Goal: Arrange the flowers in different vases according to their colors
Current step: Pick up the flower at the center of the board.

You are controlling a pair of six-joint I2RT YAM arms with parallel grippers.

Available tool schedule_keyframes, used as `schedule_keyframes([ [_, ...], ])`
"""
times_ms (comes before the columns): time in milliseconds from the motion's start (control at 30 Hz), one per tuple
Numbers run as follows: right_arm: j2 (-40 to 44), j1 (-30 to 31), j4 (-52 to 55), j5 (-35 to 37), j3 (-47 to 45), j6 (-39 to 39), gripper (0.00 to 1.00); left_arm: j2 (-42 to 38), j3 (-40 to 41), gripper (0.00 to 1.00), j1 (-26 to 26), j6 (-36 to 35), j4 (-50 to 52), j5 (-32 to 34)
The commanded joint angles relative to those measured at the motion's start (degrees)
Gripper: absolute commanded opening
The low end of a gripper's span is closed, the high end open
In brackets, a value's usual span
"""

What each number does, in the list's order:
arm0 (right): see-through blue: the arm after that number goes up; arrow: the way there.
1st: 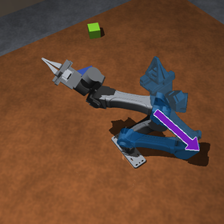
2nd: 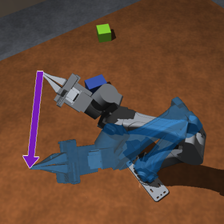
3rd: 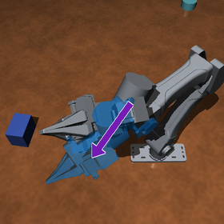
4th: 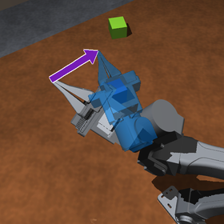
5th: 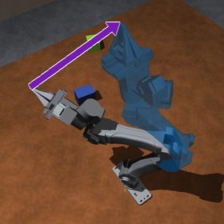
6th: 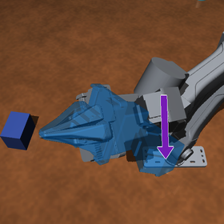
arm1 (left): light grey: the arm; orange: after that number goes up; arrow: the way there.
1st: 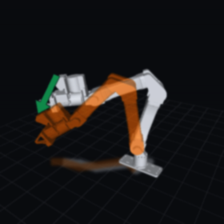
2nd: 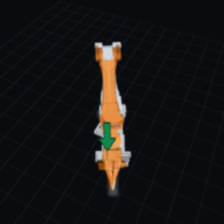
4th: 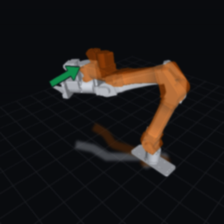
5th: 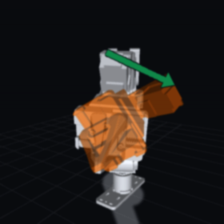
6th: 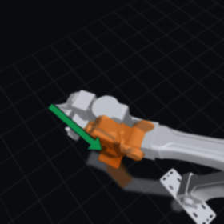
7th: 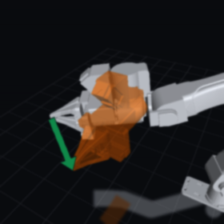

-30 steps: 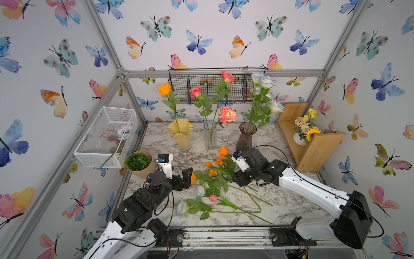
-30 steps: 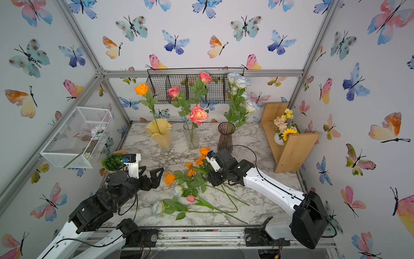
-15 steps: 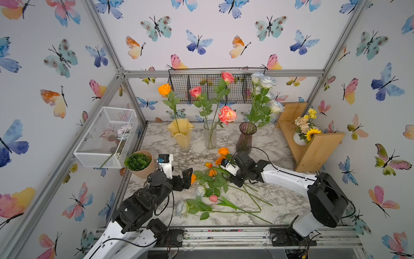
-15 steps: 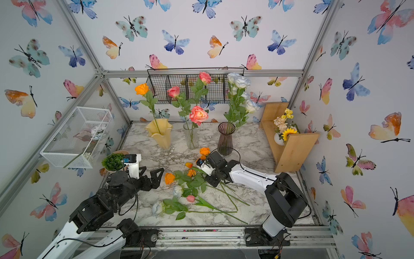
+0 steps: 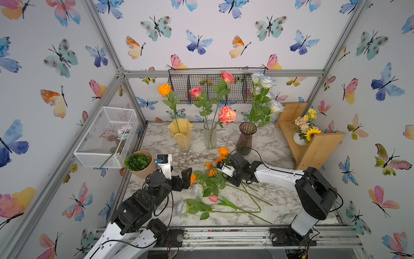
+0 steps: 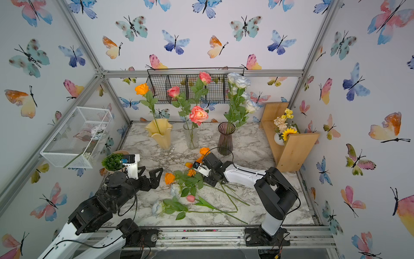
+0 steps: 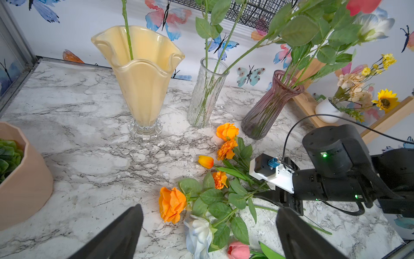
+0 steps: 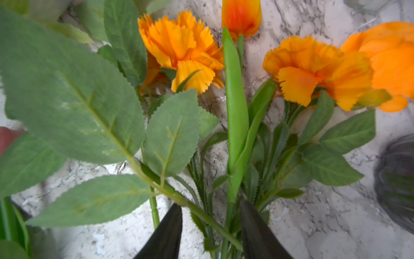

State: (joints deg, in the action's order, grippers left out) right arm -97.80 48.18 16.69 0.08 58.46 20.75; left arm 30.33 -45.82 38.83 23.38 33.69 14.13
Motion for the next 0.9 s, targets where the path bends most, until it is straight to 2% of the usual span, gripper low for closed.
schedule_keyframes([
  [0, -1.65, 1.34, -0.89, 2.08, 0.92, 0.96, 0.44, -0.66, 0.9, 0.99, -0.6, -0.22, -0.75, 1.15],
  [300, -2.43, 2.65, -2.18, 2.13, 1.29, 0.67, 0.4, -0.48, 0.91, 0.99, -1.12, -0.27, -0.92, 0.92],
  [567, -4.5, 2.88, -1.93, 2.49, 2.84, 0.58, 0.31, -0.51, 1.0, 0.99, -1.37, -0.28, -0.82, 1.21],
  [867, -3.49, 2.9, -1.22, 3.09, 3.79, 1.15, 0.06, -0.42, 1.0, 0.99, -1.48, -0.23, -0.83, 1.41],
])
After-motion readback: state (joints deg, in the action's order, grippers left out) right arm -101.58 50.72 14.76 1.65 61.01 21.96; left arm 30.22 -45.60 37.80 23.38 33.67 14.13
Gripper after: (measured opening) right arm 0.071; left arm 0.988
